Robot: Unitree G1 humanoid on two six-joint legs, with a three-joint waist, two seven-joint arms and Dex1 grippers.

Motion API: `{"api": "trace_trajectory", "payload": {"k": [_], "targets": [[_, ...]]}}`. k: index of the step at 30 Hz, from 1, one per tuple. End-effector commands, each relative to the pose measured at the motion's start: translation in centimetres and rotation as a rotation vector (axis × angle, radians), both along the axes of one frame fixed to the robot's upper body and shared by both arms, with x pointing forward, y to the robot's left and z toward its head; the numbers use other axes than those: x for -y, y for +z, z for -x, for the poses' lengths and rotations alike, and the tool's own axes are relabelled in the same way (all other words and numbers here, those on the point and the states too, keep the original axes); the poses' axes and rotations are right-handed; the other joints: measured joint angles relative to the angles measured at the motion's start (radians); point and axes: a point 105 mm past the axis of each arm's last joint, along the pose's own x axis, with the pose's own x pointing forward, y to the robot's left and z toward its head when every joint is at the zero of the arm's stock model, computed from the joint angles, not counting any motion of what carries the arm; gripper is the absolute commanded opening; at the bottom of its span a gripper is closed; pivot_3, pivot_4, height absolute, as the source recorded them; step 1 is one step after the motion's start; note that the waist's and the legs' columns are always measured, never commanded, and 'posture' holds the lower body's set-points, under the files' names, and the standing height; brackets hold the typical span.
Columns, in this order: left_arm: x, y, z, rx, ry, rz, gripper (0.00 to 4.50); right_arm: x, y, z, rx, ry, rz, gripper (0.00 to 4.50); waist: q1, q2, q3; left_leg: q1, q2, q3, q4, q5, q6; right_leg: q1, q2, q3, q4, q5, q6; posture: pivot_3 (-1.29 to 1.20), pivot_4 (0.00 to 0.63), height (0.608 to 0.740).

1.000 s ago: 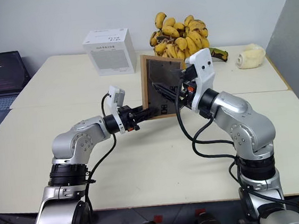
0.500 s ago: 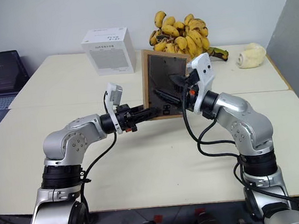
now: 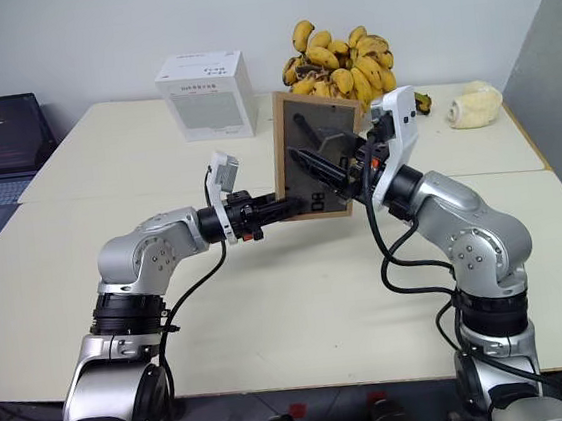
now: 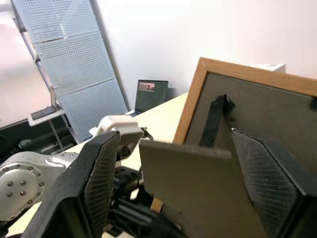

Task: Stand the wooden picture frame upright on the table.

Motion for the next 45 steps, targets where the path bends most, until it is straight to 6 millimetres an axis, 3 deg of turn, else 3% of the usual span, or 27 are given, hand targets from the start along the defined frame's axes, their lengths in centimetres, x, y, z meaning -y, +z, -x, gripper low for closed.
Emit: {"api": "trace_trajectory", "payload": {"k": [1, 9, 13, 19, 24, 29, 32, 37, 40, 45], "targets": [[0.1, 2.7, 0.0, 0.093, -0.012, 0.029, 1.29, 0.1, 0.6, 0.4, 0.042, -0.006, 0.003, 3.74, 0.0, 0.0, 0.0, 0.0, 0.0, 0.0, 0.0, 0.0, 0.0, 0.0, 0.0, 0.0, 0.0, 0.0, 0.0, 0.0, 0.15, 0.74], [0.3, 2.9, 0.4, 0.096, -0.027, 0.029, 1.29, 0.7, -0.2, -1.1, 0.093, -0.098, 0.154, 3.74, 0.0, 0.0, 0.0, 0.0, 0.0, 0.0, 0.0, 0.0, 0.0, 0.0, 0.0, 0.0, 0.0, 0.0, 0.0, 0.0, 0.15, 0.74], [-0.6, 2.6, 0.3, 0.087, -0.009, 0.01, 1.29, 3.0, -1.9, -1.8, 0.121, -0.173, 0.336, 3.74, 0.001, 0.0, 0.0, 0.0, 0.0, 0.0, 0.0, 0.0, 0.0, 0.0, 0.0, 0.0, -0.001, 0.0, 0.0, 0.0, 0.15, 0.74], [-2.0, 2.3, 0.5, 0.069, 0.014, -0.018, 1.29, 6.8, -2.3, -1.9, 0.145, -0.204, 0.503, 3.74, 0.001, 0.0, 0.0, -0.001, -0.001, 0.0, 0.0, 0.0, 0.0, 0.0, -0.001, 0.0, -0.003, 0.0, 0.0, 0.0, 0.15, 0.74], [-2.6, 2.2, 0.8, 0.021, 0.026, -0.024, 1.29, 8.4, -3.2, -2.4, 0.169, -0.221, 0.597, 3.74, 0.001, 0.0, 0.0, -0.001, 0.0, 0.0, 0.0, 0.0, 0.0, 0.001, 0.0, 0.0, -0.005, 0.0, 0.0, 0.0, 0.15, 0.74], [-2.4, 2.5, 3.6, -0.12, -0.034, -0.017, 1.29, 9.5, -4.0, -4.0, 0.598, -0.367, 0.895, 3.74, -0.001, 0.0, 0.0, -0.001, 0.0, 0.001, 0.0, 0.0, 0.0, 0.001, -0.001, 0.001, -0.005, 0.0, 0.0, 0.0, 0.15, 0.74], [-2.5, 2.9, 5.3, -0.251, -0.061, -0.003, 1.29, 8.4, -4.6, -3.7, 0.921, -0.374, 1.015, 3.74, -0.001, 0.0, 0.001, -0.001, 0.0, 0.001, 0.0, 0.0, 0.0, 0.001, -0.001, 0.0, -0.005, 0.0, 0.001, 0.0, 0.15, 0.74], [-3.2, 2.8, 8.0, -0.354, -0.095, -0.021, 1.29, 5.9, -6.0, -2.4, 1.349, -0.331, 1.055, 3.74, -0.003, 0.0, 0.001, 0.0, 0.0, 0.001, 0.0, 0.0, 0.0, 0.001, -0.001, 0.001, -0.004, 0.0, 0.0, 0.0, 0.15, 0.74], [-3.5, 3.0, 8.4, -0.353, -0.088, -0.011, 1.29, 5.2, -6.4, -2.4, 1.429, -0.345, 0.998, 3.25, -0.004, 0.0, 0.0, 0.001, 0.0, 0.001, 0.0, 0.0, -0.001, 0.001, -0.001, 0.001, -0.003, 0.0, 0.0, 0.0, 0.15, 0.74], [-4.0, 3.1, 8.2, -0.417, -0.083, 0.02, 1.29, 4.0, -6.1, -3.5, 1.525, -0.417, 0.962, 1.99, 0.0, 0.0, 0.001, 0.002, -0.001, 0.0, 0.002, 0.005, -0.008, 0.001, -0.002, 0.001, 0.003, 0.0, 0.0, 0.0, 0.15, 0.74]]}}
